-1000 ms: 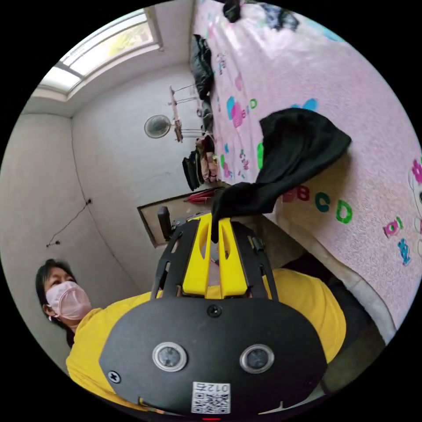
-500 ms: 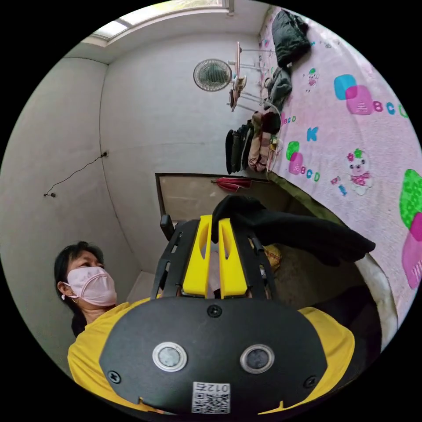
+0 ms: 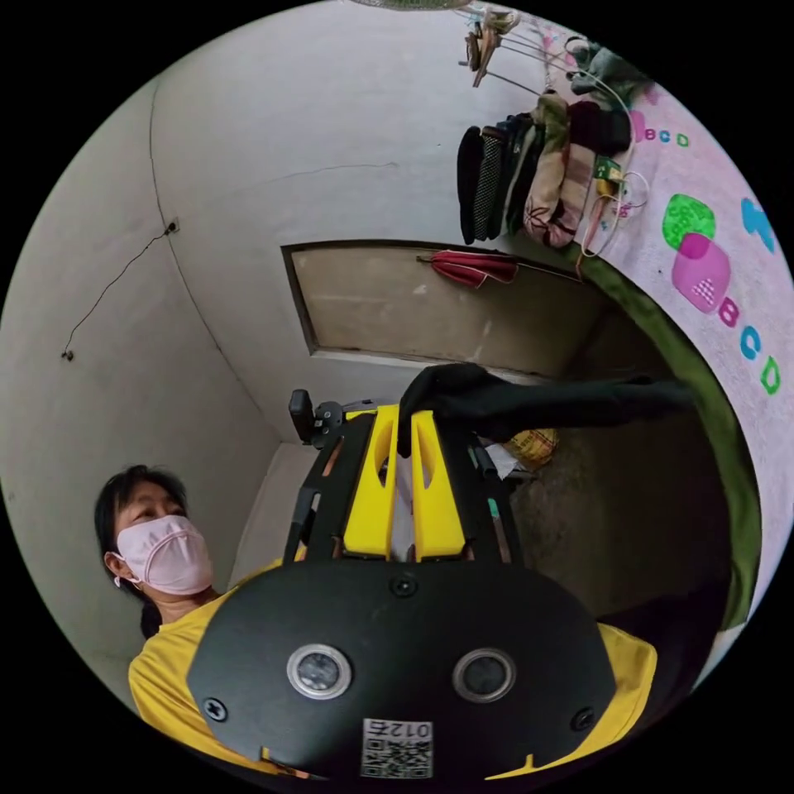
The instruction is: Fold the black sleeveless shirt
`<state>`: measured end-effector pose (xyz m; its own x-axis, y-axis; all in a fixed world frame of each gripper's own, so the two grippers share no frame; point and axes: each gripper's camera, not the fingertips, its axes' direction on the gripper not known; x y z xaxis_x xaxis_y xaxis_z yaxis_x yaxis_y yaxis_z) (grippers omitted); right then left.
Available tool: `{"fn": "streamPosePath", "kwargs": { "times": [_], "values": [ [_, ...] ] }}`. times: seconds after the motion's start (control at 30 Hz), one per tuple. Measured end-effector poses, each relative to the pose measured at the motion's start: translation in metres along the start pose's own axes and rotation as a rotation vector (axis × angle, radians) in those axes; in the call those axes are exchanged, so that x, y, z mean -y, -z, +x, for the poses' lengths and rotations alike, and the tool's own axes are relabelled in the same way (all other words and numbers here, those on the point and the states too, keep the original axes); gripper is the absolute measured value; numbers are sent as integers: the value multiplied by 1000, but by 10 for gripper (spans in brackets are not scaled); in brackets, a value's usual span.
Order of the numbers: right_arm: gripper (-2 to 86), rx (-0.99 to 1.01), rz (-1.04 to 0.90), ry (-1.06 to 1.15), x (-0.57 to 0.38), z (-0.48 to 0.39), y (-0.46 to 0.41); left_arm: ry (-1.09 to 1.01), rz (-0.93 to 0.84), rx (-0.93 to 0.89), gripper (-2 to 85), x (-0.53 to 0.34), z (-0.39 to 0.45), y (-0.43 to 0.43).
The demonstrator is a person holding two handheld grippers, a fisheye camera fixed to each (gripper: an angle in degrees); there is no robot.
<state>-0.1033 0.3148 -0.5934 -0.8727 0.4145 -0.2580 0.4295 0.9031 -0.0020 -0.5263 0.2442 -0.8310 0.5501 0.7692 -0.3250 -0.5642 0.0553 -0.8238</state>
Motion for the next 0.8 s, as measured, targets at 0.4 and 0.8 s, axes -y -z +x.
{"fn": "streamPosePath", "kwargs": {
  "times": [0.4, 0.8],
  "values": [
    [17, 132, -56, 157, 109, 197, 35, 37, -99, 45, -1, -35, -207, 20],
    [17, 81, 75, 330, 165, 331, 97, -26, 45, 200, -1, -51, -454, 68]
  ]
}}
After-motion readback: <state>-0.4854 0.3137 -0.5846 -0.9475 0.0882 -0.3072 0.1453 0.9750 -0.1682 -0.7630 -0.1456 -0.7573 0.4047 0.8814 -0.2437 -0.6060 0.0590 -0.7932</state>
